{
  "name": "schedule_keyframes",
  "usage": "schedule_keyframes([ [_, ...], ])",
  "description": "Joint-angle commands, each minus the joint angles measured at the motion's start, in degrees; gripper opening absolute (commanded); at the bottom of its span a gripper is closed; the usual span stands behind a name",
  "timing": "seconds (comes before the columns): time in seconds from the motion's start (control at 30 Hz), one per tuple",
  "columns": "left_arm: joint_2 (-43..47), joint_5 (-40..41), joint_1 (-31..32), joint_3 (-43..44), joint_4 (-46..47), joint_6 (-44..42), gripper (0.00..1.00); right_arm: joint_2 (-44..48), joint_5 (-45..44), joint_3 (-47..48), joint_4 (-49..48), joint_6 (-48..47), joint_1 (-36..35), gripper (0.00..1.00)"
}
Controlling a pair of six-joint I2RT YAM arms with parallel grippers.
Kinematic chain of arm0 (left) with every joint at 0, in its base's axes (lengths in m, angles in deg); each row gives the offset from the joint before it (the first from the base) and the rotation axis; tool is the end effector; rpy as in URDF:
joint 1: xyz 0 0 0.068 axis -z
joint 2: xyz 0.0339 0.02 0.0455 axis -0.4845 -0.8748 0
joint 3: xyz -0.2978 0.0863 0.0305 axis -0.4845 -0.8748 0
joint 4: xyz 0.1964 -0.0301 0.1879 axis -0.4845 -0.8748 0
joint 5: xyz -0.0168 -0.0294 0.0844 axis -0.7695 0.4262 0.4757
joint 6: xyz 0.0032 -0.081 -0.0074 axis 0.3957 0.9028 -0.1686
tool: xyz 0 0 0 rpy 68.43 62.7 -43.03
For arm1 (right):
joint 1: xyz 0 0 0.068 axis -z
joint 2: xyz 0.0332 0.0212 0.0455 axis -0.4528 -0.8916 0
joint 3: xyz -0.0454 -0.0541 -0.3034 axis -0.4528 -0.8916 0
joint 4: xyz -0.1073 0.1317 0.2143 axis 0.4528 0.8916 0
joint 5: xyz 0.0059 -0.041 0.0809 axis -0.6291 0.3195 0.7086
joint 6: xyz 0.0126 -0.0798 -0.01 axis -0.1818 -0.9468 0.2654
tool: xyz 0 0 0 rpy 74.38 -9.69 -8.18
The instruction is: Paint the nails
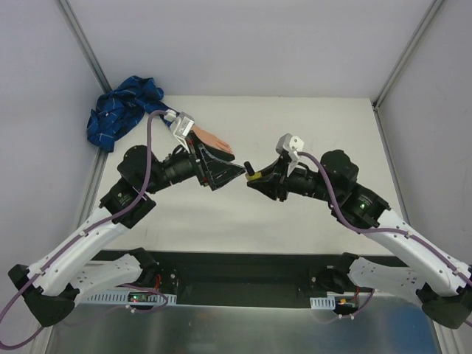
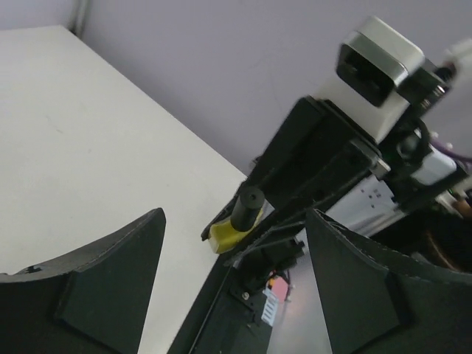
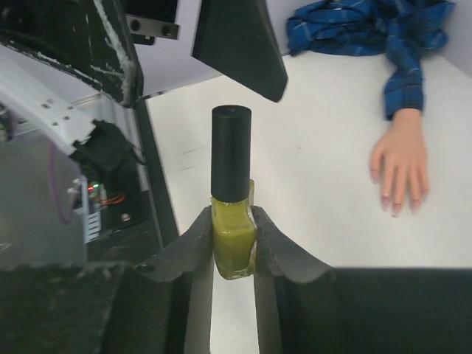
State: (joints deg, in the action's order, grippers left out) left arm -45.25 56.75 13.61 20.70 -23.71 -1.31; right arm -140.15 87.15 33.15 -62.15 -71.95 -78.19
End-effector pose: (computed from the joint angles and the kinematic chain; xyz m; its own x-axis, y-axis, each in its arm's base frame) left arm 0.1381 -0.1631 0.4753 -0.3638 -0.3724 -0.8538 0.8376 0.2703 -0.4748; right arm 0.1250 0.1931 0.4426 0.2378 -0.0837 -0.9677 -0.9123 0.3229 -0.2521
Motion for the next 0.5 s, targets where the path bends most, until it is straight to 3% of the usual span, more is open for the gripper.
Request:
schedule_keyframes([
  [0.0, -1.63, -13.63, -0.58, -1.64, 13.65, 4.12, 0.74, 0.7, 19.5, 1.9, -3.08, 6.32, 3.54, 0.0],
  [0.13, -4.36, -18.23, -0.58, -0.15, 17.7, 5.18, 0.67, -0.01, 23.2, 2.34, -5.53, 9.92, 5.56, 0.0],
  [0.27, -6.21, -21.3, -0.58, 1.35, 18.41, 4.92, 0.51, -0.36, 24.61, 1.12, -10.89, 13.7, 6.79, 0.0],
  [0.47, -7.0, -22.63, -0.58, 1.7, 17.71, 4.56, 0.4, -2.03, 23.82, 1.11, -15.03, 17.23, 7.41, 0.0],
])
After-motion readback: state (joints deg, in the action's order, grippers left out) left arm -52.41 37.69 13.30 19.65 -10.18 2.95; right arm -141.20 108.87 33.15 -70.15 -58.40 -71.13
